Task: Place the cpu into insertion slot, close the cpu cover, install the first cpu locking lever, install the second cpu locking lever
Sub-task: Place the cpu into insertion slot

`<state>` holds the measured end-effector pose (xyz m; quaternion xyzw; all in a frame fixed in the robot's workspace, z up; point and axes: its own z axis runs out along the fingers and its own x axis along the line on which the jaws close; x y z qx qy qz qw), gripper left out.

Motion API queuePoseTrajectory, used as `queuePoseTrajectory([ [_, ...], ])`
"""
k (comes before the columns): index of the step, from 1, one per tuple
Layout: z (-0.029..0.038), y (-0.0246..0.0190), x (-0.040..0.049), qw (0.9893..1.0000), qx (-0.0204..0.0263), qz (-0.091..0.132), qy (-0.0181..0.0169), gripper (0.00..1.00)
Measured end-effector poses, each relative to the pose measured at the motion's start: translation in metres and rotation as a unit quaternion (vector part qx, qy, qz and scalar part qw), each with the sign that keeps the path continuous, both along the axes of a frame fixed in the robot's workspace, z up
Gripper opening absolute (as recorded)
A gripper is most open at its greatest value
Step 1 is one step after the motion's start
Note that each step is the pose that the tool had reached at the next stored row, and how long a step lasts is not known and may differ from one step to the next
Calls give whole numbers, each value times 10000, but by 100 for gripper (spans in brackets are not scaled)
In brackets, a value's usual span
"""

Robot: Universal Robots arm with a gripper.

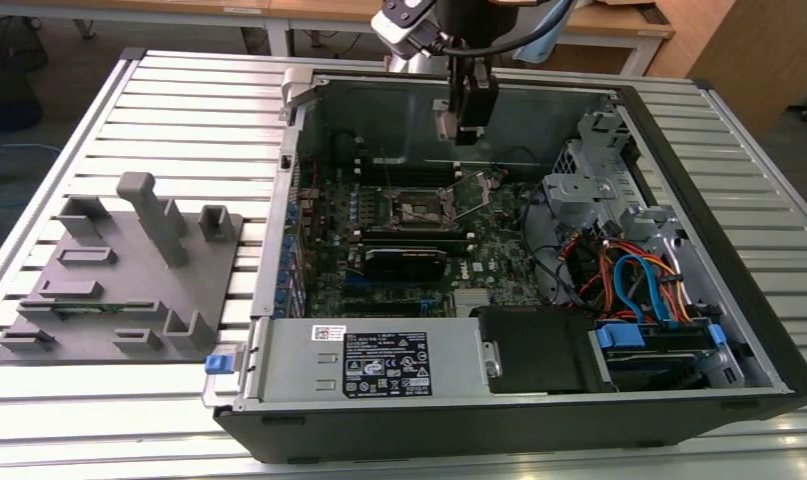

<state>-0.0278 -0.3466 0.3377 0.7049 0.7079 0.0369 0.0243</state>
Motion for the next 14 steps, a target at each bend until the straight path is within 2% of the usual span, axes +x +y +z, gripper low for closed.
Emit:
queuePoseTrajectory([
  [5,-89,1,-3,10000,-6,-35,11,54],
  [14,-229,1,-139,9999,1,114,11,54],
])
